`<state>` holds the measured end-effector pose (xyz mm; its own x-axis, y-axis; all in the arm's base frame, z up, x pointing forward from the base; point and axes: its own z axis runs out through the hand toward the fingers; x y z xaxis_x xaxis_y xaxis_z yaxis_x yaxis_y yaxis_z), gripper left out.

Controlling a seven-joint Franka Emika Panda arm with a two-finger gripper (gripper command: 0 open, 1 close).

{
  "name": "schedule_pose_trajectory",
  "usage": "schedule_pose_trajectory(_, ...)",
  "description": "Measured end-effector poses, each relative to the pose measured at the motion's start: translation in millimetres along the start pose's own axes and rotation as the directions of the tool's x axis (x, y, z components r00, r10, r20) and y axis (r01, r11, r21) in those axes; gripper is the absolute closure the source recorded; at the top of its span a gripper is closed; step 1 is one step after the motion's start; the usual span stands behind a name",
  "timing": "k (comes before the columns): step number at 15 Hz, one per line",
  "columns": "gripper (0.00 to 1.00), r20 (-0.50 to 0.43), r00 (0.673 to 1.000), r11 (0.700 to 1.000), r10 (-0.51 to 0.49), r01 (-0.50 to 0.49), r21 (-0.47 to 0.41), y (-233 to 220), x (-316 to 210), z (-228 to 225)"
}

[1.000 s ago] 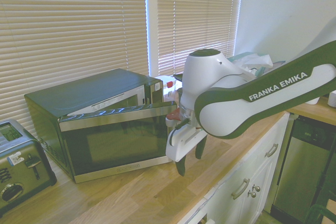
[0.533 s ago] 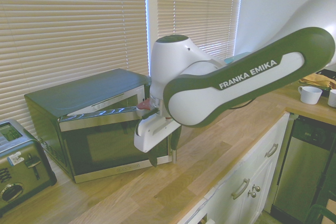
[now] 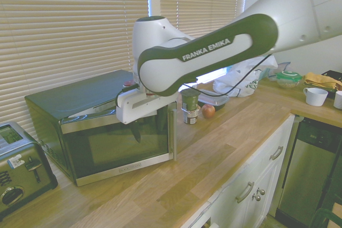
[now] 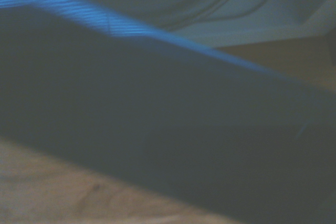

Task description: Close the microwave

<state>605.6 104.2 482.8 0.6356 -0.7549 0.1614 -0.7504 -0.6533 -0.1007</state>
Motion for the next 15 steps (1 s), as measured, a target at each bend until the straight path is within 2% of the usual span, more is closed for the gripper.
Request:
schedule_pose_trajectory(5,0.0,-0.023,1.0,0.999,0.013,-0.012,0.05,-50,46,-10)
schedule_pose_trajectory(8,0.0,-0.008,1.0,1.0,-0.005,0.005,0.02,-57,64,6)
schedule_pose_trajectory(12,0.0,-0.001,0.999,0.997,-0.049,0.049,0.063,-68,78,10)
schedule_pose_trajectory(15,0.0,0.004,0.999,0.996,-0.037,0.037,0.08,-67,80,11)
